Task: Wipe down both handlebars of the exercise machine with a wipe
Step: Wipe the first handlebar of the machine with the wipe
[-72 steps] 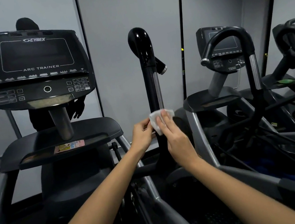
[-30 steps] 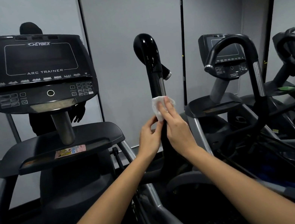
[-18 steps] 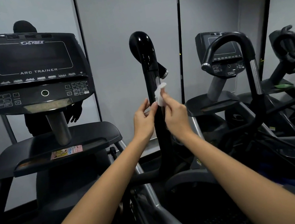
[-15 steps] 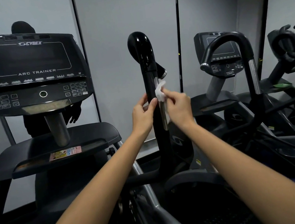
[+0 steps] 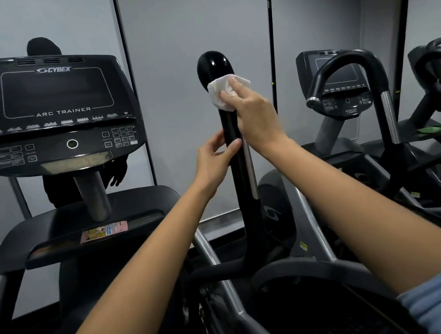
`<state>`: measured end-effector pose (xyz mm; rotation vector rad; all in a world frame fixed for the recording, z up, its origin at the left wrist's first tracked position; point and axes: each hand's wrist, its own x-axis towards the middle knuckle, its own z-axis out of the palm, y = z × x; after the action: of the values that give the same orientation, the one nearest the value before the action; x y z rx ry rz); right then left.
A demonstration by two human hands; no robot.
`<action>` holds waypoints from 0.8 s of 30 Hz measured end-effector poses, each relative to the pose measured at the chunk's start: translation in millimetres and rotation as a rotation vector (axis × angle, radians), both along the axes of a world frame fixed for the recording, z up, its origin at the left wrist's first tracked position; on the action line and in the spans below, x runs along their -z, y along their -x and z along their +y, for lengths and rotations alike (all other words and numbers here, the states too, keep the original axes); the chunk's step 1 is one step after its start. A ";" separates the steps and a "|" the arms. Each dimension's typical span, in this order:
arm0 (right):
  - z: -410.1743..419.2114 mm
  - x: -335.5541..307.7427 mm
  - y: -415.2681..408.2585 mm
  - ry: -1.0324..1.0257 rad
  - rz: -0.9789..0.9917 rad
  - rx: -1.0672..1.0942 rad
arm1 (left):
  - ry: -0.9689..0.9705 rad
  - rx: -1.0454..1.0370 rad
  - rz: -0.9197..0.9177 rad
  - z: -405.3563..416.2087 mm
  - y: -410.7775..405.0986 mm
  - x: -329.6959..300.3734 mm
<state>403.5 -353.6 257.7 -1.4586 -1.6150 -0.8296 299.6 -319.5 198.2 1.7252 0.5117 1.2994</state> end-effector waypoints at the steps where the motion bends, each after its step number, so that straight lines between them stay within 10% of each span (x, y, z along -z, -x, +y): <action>1: 0.0 2.1 1.5 -0.015 0.018 -0.014 | -0.010 -0.007 0.015 1.0 -0.3 1.1; 24: 15.5 14.7 1.7 -0.265 -0.129 0.070 | 0.010 0.035 -0.029 7.1 2.8 3.5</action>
<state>401.9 -338.1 242.9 -1.3008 -1.4868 -1.1515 296.8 -312.5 194.7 1.6975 0.4681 1.2935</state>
